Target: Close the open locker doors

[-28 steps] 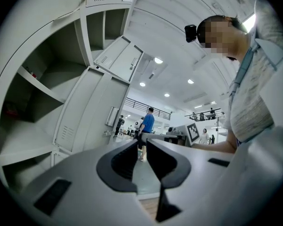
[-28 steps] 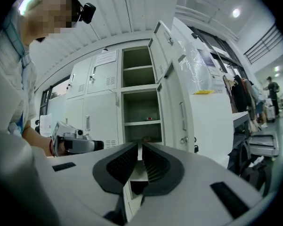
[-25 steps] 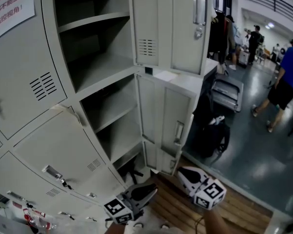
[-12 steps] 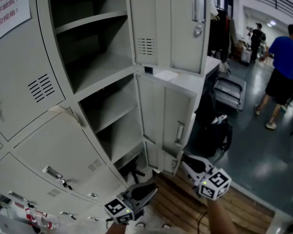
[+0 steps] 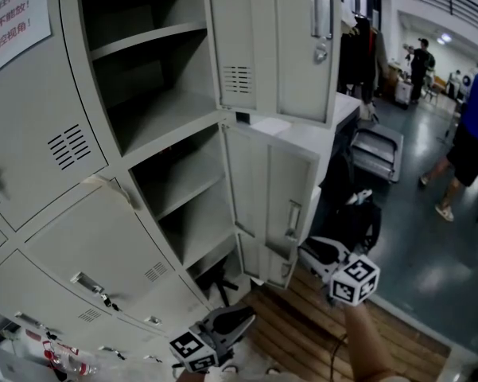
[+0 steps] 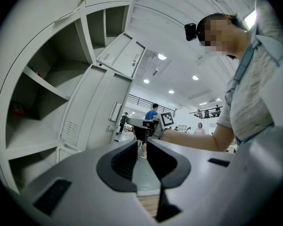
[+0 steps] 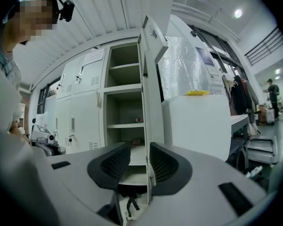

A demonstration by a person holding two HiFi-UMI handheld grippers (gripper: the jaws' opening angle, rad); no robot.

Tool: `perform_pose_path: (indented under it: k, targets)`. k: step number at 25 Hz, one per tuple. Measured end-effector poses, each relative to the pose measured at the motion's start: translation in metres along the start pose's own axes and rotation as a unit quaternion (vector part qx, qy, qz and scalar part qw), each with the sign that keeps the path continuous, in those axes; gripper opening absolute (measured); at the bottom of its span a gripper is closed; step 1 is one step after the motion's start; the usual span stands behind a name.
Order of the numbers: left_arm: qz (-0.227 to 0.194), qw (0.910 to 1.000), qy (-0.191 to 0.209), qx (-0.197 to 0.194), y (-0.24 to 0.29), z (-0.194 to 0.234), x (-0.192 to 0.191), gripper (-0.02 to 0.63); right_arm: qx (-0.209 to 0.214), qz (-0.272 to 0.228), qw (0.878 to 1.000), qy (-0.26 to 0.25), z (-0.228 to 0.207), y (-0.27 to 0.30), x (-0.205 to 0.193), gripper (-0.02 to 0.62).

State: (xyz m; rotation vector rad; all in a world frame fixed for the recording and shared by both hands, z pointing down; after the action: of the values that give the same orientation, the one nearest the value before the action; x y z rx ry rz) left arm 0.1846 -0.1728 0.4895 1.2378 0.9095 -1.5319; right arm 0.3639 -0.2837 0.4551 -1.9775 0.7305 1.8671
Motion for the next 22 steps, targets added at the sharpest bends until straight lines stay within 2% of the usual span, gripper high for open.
perform_pose_path:
  k: [9,13,16,22]
  targets:
    - [-0.006,0.9998,-0.01,0.015,-0.008,-0.003,0.007,0.046,-0.003,0.018,1.0,-0.006,-0.026,0.012,0.006,0.103]
    - [0.003,0.9998,-0.005,0.02,-0.015,-0.001,-0.002,0.046,0.004,0.022,1.0,-0.01,-0.03,0.018,0.008,0.103]
    - [0.008,0.9997,0.002,0.021,-0.02,0.001,-0.008,0.046,-0.005,0.033,0.999,-0.016,-0.035,0.022,0.004,0.103]
    - [0.002,0.9997,-0.005,0.024,-0.025,0.0,-0.003,0.046,-0.008,0.028,1.0,-0.002,-0.039,0.023,0.003,0.103]
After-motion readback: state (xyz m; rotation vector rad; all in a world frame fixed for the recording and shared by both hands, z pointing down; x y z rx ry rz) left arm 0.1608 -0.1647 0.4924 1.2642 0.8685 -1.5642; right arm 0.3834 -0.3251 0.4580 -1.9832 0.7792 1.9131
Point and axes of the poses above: the fingertips, and each gripper's own axes: y forward along the fingers, z to its left, x out of its top, the point moved 1 cm from there along -y, backward along the fingers, and after that the axes turned 4 degrees about x, right-handed, at the moved point
